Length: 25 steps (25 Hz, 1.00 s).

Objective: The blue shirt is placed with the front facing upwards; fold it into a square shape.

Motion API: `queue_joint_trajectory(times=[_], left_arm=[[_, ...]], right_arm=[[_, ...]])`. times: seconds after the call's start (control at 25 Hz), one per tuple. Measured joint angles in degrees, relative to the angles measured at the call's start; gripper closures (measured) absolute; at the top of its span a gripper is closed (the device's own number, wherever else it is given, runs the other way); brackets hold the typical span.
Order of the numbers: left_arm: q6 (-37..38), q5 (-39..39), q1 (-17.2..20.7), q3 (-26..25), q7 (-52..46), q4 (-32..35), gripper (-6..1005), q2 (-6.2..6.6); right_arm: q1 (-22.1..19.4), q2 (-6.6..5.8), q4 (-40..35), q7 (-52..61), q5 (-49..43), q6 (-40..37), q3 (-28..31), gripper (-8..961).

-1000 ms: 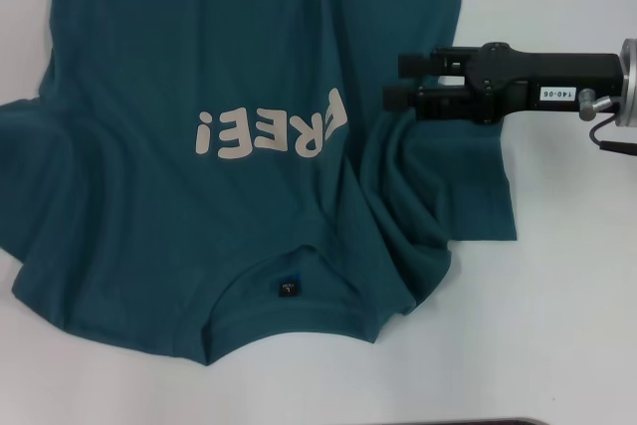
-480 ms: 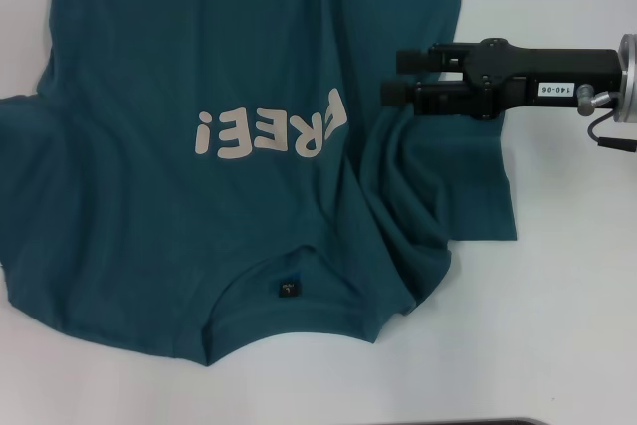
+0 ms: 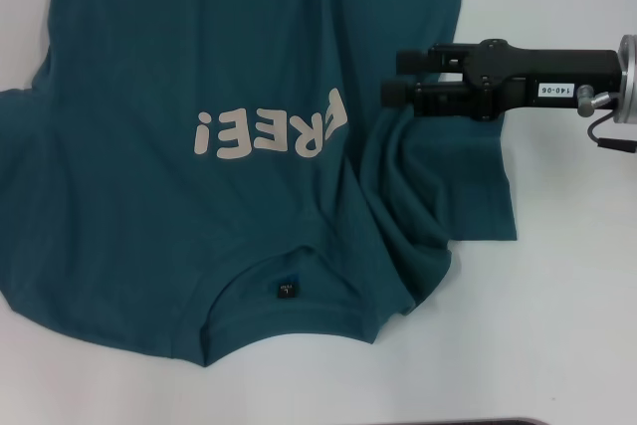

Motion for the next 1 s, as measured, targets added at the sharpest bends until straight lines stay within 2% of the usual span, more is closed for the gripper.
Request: queue_joint_trajectory(times=[0.16, 0.32, 0.56, 0.6, 1.0], left_arm=[[0.79, 0.03, -0.19, -0.02, -0.39, -0.05, 994, -0.08], [2.61, -0.04, -0.31, -0.02, -0.96, -0.74, 995, -1.01], [5.66, 0.02, -0.6, 0.15, -3.14, -2.94, 996, -3.5], [6.54, 0.01, -0.75, 0.08, -3.33, -3.5, 996, -4.24], [10.77, -0.45, -2.33, 0.1, -6.24, -6.18, 995, -7.63]], right_arm=[[-0.1, 0.0, 0.36, 0.0, -0.03, 0.0, 0.0, 193], [-0.09, 0.0, 0.63, 0.0, -0.11, 0.0, 0.0, 193], [-0.02, 0.0, 0.65, -0.08, -0.26, 0.0, 0.0, 194], [-0.02, 0.0, 0.65, -0.14, -0.26, 0.0, 0.01, 194], [-0.07, 0.0, 0.68, -0.37, -0.37, 0.01, -0.21, 193]])
